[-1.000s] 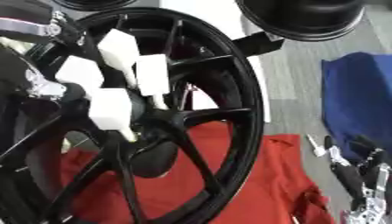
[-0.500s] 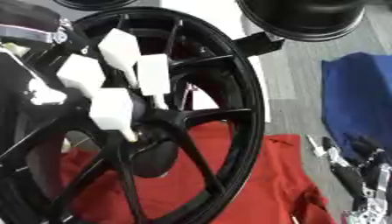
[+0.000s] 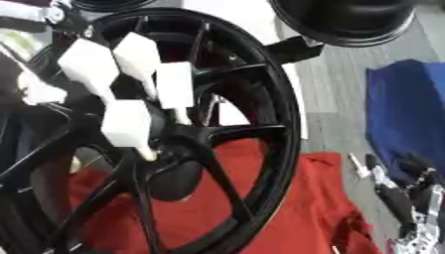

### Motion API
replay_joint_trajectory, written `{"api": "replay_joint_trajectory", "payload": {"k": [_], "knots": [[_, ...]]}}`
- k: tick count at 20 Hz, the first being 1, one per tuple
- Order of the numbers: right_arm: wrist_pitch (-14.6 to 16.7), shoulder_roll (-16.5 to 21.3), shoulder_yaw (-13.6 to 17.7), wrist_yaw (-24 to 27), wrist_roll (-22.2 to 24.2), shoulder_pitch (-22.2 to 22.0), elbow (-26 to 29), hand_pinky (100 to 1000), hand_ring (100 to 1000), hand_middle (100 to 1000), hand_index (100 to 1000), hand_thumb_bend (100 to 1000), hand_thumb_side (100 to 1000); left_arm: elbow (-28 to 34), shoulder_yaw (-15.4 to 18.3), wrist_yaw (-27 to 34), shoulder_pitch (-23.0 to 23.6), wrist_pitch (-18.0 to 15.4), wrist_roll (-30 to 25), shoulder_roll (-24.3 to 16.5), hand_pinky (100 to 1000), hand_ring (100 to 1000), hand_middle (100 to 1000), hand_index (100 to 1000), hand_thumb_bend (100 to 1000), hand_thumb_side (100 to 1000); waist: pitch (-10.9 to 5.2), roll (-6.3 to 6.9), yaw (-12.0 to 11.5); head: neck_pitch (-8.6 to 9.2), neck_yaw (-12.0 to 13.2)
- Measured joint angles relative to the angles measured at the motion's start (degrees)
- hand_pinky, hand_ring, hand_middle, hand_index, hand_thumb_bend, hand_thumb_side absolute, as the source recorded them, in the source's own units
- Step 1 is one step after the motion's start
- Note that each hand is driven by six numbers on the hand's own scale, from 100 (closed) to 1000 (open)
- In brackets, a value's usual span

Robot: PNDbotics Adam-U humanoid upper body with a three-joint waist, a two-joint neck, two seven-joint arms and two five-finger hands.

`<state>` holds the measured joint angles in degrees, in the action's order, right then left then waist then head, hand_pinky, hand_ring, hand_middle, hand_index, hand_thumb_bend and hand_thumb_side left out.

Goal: Pull the pin out of the wheel hub.

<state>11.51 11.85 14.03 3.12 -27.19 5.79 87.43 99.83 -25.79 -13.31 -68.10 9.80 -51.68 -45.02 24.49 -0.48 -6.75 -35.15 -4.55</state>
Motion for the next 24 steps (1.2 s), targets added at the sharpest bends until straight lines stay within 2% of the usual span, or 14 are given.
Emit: {"api": "replay_joint_trajectory", "payload": {"k": [4, 8, 10, 11, 12, 14, 15, 18, 21, 24], "knots": [[0.0, 0.0, 0.0, 0.0, -0.2, -0.2, 0.0, 644, 775, 621, 762, 646, 249, 2.1, 4.9, 2.3, 0.7, 3.1, 2.7, -1.2, 473, 326, 241, 434, 100, 267, -0.02, 0.09, -0.5, -0.04, -0.3], [-0.1, 0.0, 0.1, 0.1, -0.5, -0.3, 0.0, 644, 775, 621, 762, 646, 250, 2.0, 10.7, 3.7, 2.9, 4.1, 6.8, -3.5, 469, 321, 236, 432, 100, 262, -0.03, 0.33, -0.8, -0.05, -0.4], [0.0, 0.0, 0.1, 0.1, -0.5, -0.3, 0.0, 644, 775, 621, 762, 646, 250, 1.7, 12.0, 4.1, 3.2, 4.1, 8.2, -4.1, 469, 321, 236, 432, 100, 262, -0.03, 0.34, -0.8, -0.05, -0.5], [0.0, 0.0, 0.1, 0.1, -0.5, -0.3, 0.0, 644, 775, 620, 762, 646, 258, 1.6, 12.4, 4.2, 3.4, 4.1, 8.7, -4.2, 462, 302, 217, 434, 100, 306, -0.04, 0.35, -0.8, -0.05, -0.6], [0.0, 0.1, 0.3, 0.2, -0.7, -0.4, 0.0, 644, 775, 620, 762, 647, 249, 1.3, 12.7, 4.2, 3.7, 4.2, 9.1, -4.4, 467, 303, 218, 437, 100, 244, -0.07, 0.35, -1.3, -0.08, -0.9], [0.0, 0.1, 0.9, 0.5, -1.2, -0.8, 0.0, 644, 775, 620, 762, 648, 248, -0.3, 14.4, 3.6, 5.9, 5.2, 10.4, -5.7, 486, 312, 227, 451, 100, 246, -0.27, 0.19, -3.5, -0.38, -2.0], [0.1, 0.1, 1.1, 0.6, -1.4, -0.7, 0.0, 644, 775, 620, 762, 649, 247, -1.5, 15.8, 3.0, 7.5, 5.9, 11.2, -7.1, 492, 317, 231, 459, 100, 247, -0.59, -0.04, -3.8, -0.55, -2.3], [0.3, 0.3, 1.4, 1.0, -1.9, -0.9, -0.3, 644, 775, 619, 761, 648, 247, -6.0, 20.3, 0.4, 12.3, 8.6, 14.0, -9.4, 525, 353, 271, 508, 100, 251, -1.30, -0.40, -3.7, -1.00, -2.9], [0.3, 0.6, 1.4, 1.4, -1.9, -0.8, -0.6, 644, 775, 619, 761, 647, 247, -10.8, 25.1, -2.4, 15.5, 11.5, 17.0, -9.4, 579, 425, 355, 601, 100, 252, -1.56, -0.27, -3.1, -1.07, -2.9], [0.4, 0.9, 1.4, 1.8, -1.9, -0.8, -0.9, 645, 775, 619, 761, 645, 247, -13.7, 29.9, -5.3, 18.9, 12.9, 19.9, -8.1, 694, 556, 504, 740, 100, 251, -1.67, -0.27, -2.6, -1.06, -2.6]]}}
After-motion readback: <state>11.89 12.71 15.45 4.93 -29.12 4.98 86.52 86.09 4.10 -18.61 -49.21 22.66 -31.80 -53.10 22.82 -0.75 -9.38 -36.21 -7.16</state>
